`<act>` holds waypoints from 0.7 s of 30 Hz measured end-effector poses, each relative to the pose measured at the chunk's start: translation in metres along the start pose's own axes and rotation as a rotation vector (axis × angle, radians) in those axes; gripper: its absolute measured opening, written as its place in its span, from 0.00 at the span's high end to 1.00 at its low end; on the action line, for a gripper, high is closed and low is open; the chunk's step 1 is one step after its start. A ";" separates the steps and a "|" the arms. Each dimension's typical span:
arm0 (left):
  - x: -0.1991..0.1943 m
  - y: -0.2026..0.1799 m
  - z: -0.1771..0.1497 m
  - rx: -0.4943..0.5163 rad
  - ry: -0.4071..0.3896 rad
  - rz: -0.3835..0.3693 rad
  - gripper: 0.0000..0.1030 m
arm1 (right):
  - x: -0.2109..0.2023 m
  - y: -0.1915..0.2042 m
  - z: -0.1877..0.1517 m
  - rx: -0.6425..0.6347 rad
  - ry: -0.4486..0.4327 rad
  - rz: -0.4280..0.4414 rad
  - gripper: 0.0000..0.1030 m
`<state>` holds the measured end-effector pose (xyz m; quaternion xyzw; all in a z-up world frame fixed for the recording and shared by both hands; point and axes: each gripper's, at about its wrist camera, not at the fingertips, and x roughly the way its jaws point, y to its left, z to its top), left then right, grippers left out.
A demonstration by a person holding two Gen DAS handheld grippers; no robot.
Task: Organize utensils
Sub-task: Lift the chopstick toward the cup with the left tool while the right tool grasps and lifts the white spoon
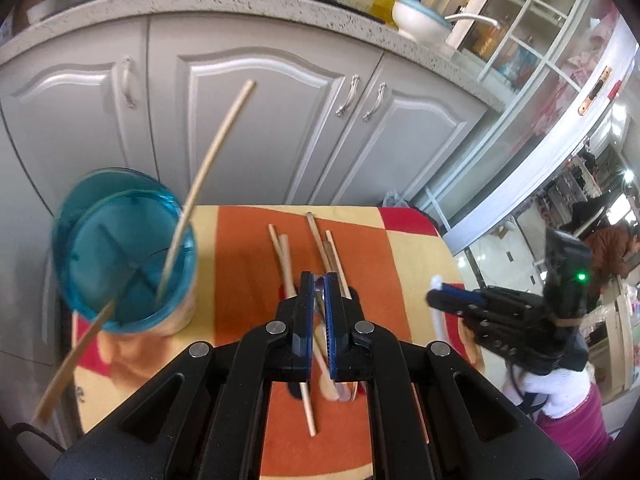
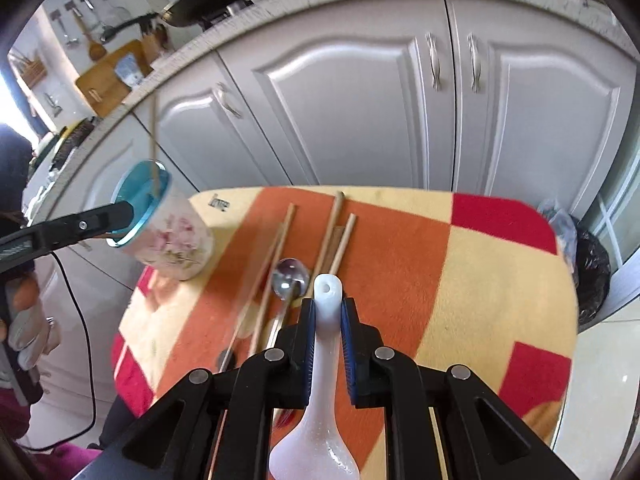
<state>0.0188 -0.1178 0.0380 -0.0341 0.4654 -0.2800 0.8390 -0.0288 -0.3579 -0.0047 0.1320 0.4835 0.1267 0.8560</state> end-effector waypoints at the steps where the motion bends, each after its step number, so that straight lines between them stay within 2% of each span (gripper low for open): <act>1: -0.003 0.002 -0.002 -0.002 -0.004 0.012 0.97 | -0.007 0.004 -0.001 -0.009 -0.011 0.003 0.88; 5: 0.000 0.004 -0.010 -0.022 0.026 0.006 0.97 | -0.019 0.016 -0.005 -0.021 -0.033 0.000 0.88; 8: 0.017 -0.002 -0.014 -0.006 0.041 0.050 0.95 | -0.025 0.016 -0.009 -0.020 -0.037 0.002 0.88; 12: 0.068 -0.002 -0.013 0.006 0.110 0.139 0.89 | -0.023 0.012 -0.013 -0.005 -0.028 0.004 0.88; 15: 0.106 0.004 -0.013 -0.010 0.154 0.197 0.89 | -0.020 0.009 -0.014 0.003 -0.020 0.013 0.88; 21: 0.163 0.008 -0.010 0.038 0.218 0.300 0.89 | -0.010 -0.001 -0.013 0.026 -0.006 0.035 0.88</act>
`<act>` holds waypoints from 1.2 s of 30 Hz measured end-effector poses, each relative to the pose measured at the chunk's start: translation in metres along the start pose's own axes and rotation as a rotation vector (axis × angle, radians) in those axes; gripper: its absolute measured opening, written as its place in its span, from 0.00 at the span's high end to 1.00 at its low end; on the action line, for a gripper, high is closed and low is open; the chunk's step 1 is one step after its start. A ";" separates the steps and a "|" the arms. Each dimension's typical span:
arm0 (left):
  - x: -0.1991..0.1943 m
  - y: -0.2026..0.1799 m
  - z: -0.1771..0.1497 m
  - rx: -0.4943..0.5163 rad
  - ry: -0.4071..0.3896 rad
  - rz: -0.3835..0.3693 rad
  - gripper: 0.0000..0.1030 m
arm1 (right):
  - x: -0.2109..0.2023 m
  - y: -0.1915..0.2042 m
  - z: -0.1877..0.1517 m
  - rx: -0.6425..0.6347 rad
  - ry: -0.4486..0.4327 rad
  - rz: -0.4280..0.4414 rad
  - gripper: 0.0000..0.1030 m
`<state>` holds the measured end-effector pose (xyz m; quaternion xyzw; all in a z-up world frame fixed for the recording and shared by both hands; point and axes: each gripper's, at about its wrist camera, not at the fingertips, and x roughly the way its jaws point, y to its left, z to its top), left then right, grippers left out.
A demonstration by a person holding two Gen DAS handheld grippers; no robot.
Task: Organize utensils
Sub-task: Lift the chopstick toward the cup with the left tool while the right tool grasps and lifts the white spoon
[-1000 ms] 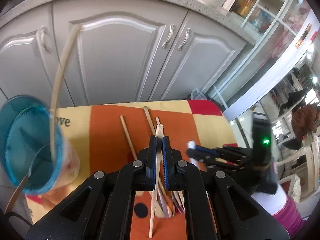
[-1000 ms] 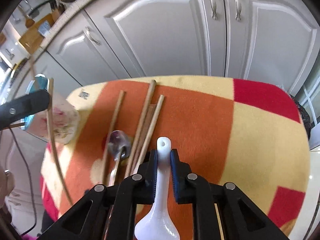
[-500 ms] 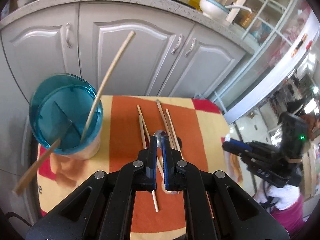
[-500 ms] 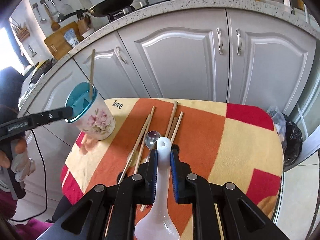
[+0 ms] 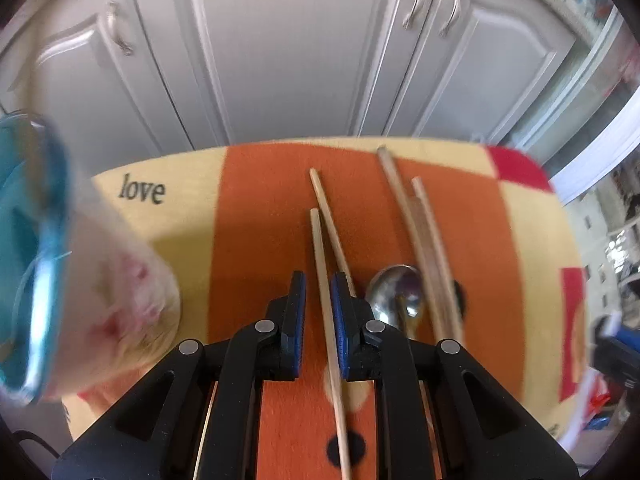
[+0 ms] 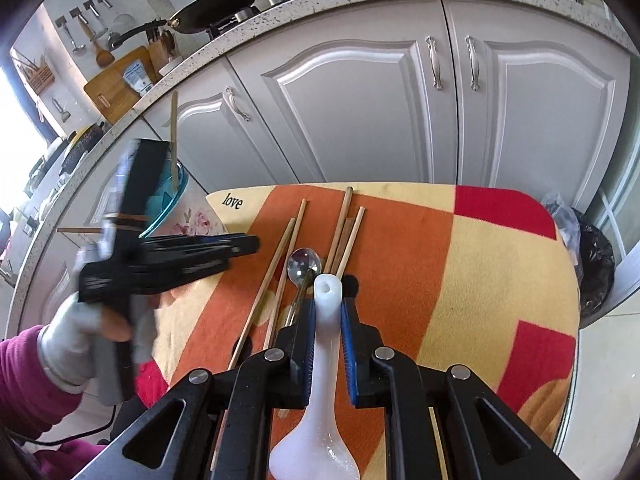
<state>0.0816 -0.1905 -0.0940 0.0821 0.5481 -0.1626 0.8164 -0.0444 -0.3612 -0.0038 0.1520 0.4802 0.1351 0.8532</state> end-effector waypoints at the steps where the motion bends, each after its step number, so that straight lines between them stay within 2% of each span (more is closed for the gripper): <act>1: 0.009 0.000 0.001 0.006 0.020 0.023 0.89 | 0.001 -0.002 0.000 0.004 0.001 0.005 0.88; 4: 0.016 0.004 0.004 -0.014 0.026 -0.008 0.89 | 0.003 -0.006 0.002 0.013 0.000 0.018 0.88; 7: 0.019 0.010 0.008 -0.070 0.067 -0.141 0.89 | 0.003 -0.010 0.003 0.022 -0.005 0.029 0.88; 18: 0.021 0.009 0.017 -0.076 0.051 -0.113 0.89 | 0.015 -0.017 0.005 0.033 0.014 0.045 0.88; 19: 0.022 0.008 0.018 -0.076 0.052 -0.110 0.90 | 0.016 -0.016 0.005 0.032 0.014 0.049 0.88; 20: 0.021 0.008 0.018 -0.077 0.052 -0.113 0.94 | 0.017 -0.016 0.007 0.030 0.013 0.052 0.88; 26: 0.011 0.008 -0.001 -0.047 0.035 -0.123 0.97 | 0.014 -0.009 0.014 0.017 0.000 0.051 0.88; 30: -0.021 0.022 -0.015 -0.059 -0.009 -0.171 0.97 | 0.006 -0.002 0.019 0.003 -0.017 0.052 0.88; 36: -0.094 0.045 -0.029 -0.063 -0.131 -0.234 0.97 | -0.007 0.020 0.028 -0.033 -0.052 0.076 0.88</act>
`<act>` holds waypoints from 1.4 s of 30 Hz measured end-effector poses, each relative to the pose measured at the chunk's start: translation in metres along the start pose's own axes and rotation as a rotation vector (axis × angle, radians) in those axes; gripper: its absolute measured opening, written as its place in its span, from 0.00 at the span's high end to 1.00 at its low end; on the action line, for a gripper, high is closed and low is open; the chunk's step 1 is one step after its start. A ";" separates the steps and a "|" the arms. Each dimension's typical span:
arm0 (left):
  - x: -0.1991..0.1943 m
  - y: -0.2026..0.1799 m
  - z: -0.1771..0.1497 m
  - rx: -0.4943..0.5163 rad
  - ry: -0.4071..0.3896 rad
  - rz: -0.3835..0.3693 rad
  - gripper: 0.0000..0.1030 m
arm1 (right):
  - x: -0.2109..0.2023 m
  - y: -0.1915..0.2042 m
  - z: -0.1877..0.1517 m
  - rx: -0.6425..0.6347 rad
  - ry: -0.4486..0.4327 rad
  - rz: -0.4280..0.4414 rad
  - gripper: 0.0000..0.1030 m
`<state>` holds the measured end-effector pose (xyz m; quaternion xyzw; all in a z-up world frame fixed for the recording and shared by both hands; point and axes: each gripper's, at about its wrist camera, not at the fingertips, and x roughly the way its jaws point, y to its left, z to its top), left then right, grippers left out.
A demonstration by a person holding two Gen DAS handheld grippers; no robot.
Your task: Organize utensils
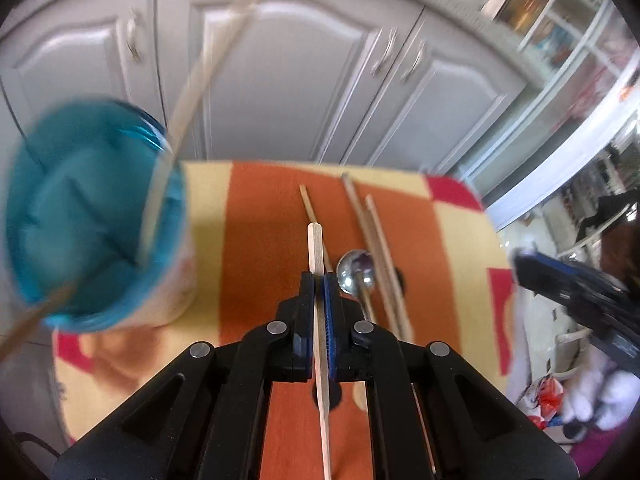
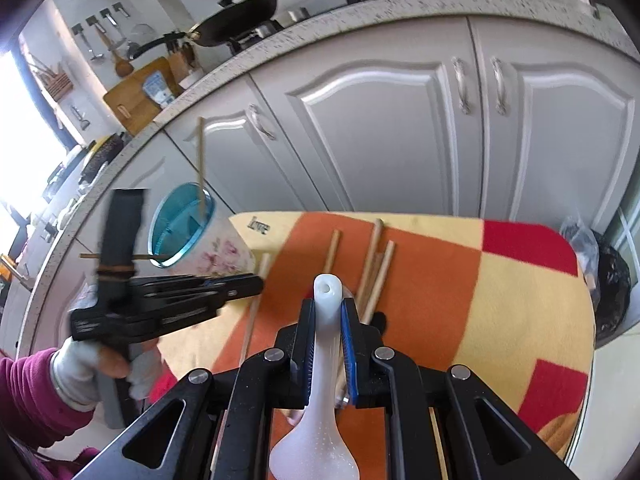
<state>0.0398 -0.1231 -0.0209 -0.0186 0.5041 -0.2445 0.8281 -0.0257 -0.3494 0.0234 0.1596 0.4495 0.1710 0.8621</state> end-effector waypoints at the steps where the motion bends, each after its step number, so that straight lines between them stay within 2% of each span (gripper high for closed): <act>1: -0.017 0.003 0.000 0.001 -0.025 -0.008 0.97 | -0.001 0.006 0.003 -0.008 -0.006 0.011 0.88; 6: -0.076 0.018 -0.002 0.008 -0.122 -0.023 1.00 | -0.003 0.040 0.019 -0.068 -0.027 0.042 0.88; 9: -0.096 0.024 -0.003 0.002 -0.150 -0.026 1.00 | -0.002 0.059 0.028 -0.099 -0.037 0.063 0.88; 14: -0.101 0.034 -0.007 -0.035 -0.117 -0.055 1.00 | 0.000 0.078 0.039 -0.125 -0.051 0.067 0.88; 18: -0.074 0.029 -0.023 -0.040 -0.054 -0.028 1.00 | 0.002 0.083 0.037 -0.142 -0.033 0.057 0.88; 20: -0.050 0.024 -0.030 -0.037 -0.007 -0.012 0.92 | 0.002 0.082 0.033 -0.144 -0.023 0.056 0.88; 22: -0.032 0.014 -0.035 0.010 -0.045 0.114 0.85 | 0.003 0.078 0.029 -0.137 -0.014 0.052 0.88; 23: -0.022 0.008 -0.036 0.044 -0.053 0.153 0.84 | 0.004 0.075 0.028 -0.131 -0.011 0.050 0.88; 25: 0.005 0.004 -0.032 0.023 0.019 0.133 0.84 | 0.005 0.067 0.023 -0.116 -0.001 0.043 0.88; 28: 0.025 -0.008 -0.030 0.030 0.021 0.167 0.84 | 0.004 0.056 0.018 -0.100 0.009 0.035 0.88; 30: 0.040 -0.016 -0.028 0.054 0.045 0.193 0.78 | 0.001 0.048 0.015 -0.091 0.013 0.032 0.88; 32: 0.057 -0.017 -0.026 0.063 0.060 0.253 0.75 | -0.003 0.037 0.013 -0.071 0.011 0.029 0.88; 37: 0.107 -0.004 -0.017 0.035 0.157 0.330 0.70 | -0.005 0.017 0.007 -0.023 0.002 0.026 0.88; 38: 0.112 -0.003 -0.016 0.035 0.163 0.336 0.67 | -0.005 0.014 0.005 -0.017 0.003 0.029 0.88; 39: 0.114 -0.003 -0.013 0.035 0.132 0.343 0.63 | -0.004 0.012 0.004 -0.013 0.004 0.031 0.88; 40: 0.117 -0.003 -0.008 0.035 0.125 0.364 0.56 | -0.004 0.010 0.002 -0.009 0.005 0.032 0.88; 42: 0.123 0.002 0.001 -0.014 0.129 0.333 0.55 | -0.003 0.006 0.000 -0.002 0.010 0.036 0.89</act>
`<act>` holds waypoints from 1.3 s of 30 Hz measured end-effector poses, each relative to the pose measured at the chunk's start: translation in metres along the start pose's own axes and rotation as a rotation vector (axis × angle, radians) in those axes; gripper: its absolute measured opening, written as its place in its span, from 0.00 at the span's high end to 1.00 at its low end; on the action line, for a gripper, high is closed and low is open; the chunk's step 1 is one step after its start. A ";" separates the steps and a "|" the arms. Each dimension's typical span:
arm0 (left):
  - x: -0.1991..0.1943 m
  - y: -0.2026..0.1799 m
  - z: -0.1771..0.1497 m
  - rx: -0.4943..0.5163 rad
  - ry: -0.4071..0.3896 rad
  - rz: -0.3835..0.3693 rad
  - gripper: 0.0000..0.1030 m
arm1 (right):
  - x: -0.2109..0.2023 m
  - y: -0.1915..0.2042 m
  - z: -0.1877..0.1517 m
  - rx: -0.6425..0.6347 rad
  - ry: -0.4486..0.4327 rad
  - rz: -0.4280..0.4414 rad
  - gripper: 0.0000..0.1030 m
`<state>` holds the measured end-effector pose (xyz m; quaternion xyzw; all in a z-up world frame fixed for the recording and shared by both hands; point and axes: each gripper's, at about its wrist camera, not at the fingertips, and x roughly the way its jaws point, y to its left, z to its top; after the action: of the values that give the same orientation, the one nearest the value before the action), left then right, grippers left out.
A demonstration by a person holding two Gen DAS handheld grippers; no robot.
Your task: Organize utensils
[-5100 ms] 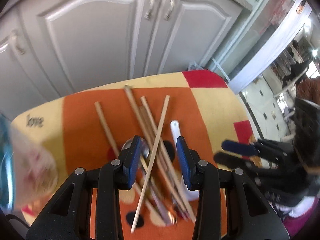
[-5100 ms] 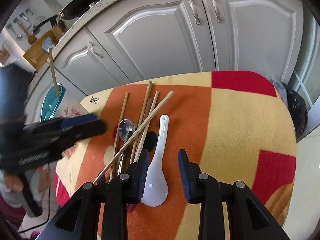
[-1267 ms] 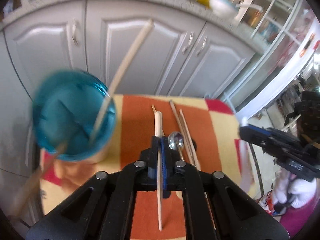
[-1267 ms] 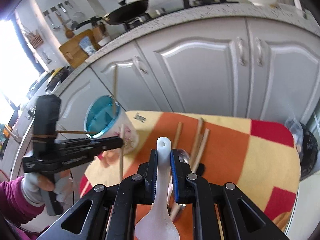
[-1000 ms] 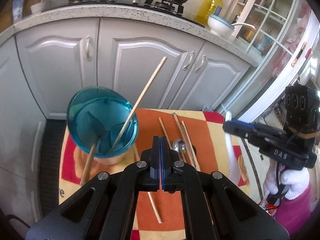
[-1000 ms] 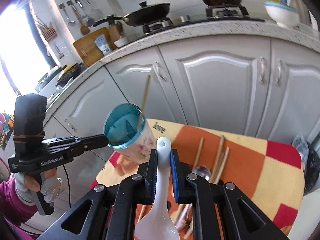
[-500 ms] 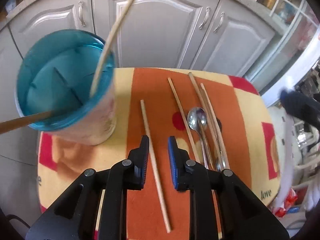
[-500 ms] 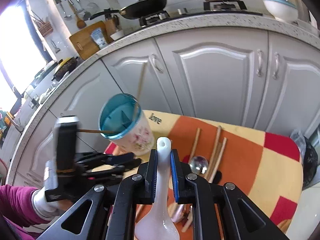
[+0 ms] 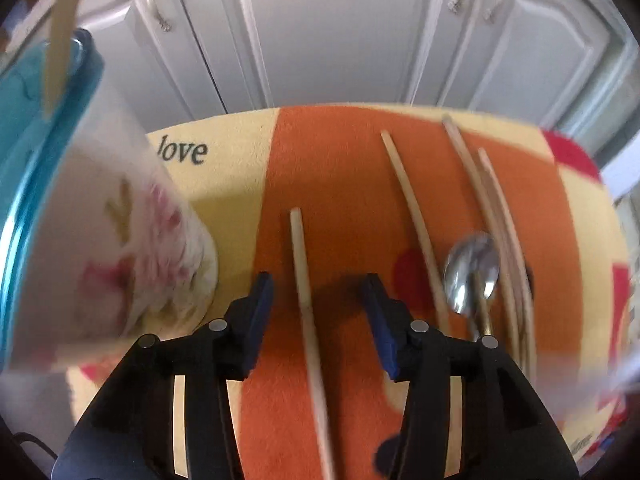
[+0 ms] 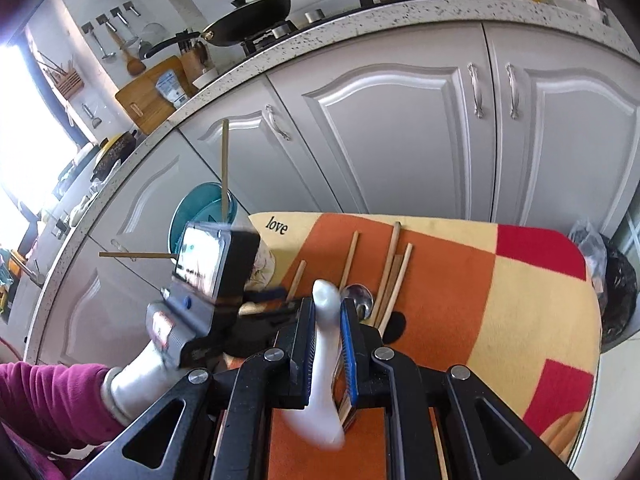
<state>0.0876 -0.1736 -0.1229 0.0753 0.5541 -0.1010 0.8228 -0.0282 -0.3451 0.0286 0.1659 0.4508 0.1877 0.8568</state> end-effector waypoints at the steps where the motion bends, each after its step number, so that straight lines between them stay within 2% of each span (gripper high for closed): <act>1: 0.001 0.001 0.003 -0.012 0.008 -0.014 0.56 | 0.001 -0.002 -0.001 0.004 0.003 0.000 0.89; 3: 0.001 -0.001 0.006 0.004 0.011 -0.037 0.67 | 0.001 -0.004 -0.002 0.010 0.001 -0.001 0.89; 4: 0.000 -0.003 0.005 0.026 0.006 -0.051 0.88 | 0.001 -0.006 -0.001 0.013 -0.003 0.000 0.89; 5: 0.000 -0.004 0.004 0.042 0.008 -0.066 0.96 | 0.001 -0.007 -0.001 0.015 -0.005 0.001 0.89; 10: -0.007 0.008 -0.007 -0.004 0.035 -0.175 0.96 | 0.007 -0.012 -0.003 0.024 0.008 -0.020 0.89; 13: -0.023 0.016 -0.013 -0.004 0.015 -0.221 0.96 | 0.008 -0.015 -0.007 0.000 0.002 -0.055 0.89; 14: -0.027 0.018 -0.013 -0.004 0.009 -0.232 0.96 | 0.009 -0.016 -0.007 -0.011 -0.001 -0.054 0.84; 15: -0.032 0.019 -0.015 -0.009 0.004 -0.243 0.96 | 0.014 -0.017 -0.009 -0.024 0.006 -0.046 0.64; 16: -0.038 0.023 -0.015 -0.015 -0.001 -0.260 0.96 | 0.021 -0.018 -0.011 -0.034 0.030 -0.050 0.57; 17: -0.042 0.025 -0.020 -0.019 -0.005 -0.270 0.96 | 0.029 -0.019 -0.013 -0.045 0.057 -0.063 0.56; 22: -0.064 0.035 -0.024 -0.042 -0.021 -0.319 0.96 | 0.076 -0.026 -0.021 -0.135 0.203 -0.148 0.56; 28: -0.077 0.041 -0.032 -0.067 -0.038 -0.343 0.96 | 0.100 -0.030 -0.008 -0.147 0.231 -0.163 0.56; 32: -0.081 0.052 -0.036 -0.090 -0.031 -0.358 0.96 | 0.093 -0.013 -0.009 -0.158 0.233 -0.100 0.56; 35: -0.080 0.053 -0.038 -0.091 -0.029 -0.358 0.96 | 0.094 0.005 -0.015 -0.166 0.260 -0.033 0.66; 39: -0.082 0.057 -0.043 -0.093 -0.025 -0.364 0.96 | 0.113 0.010 -0.020 -0.142 0.303 -0.019 0.76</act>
<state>0.0339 -0.1013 -0.0625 -0.0654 0.5525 -0.2233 0.8004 0.0123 -0.2805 -0.0579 0.0705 0.5619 0.2336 0.7904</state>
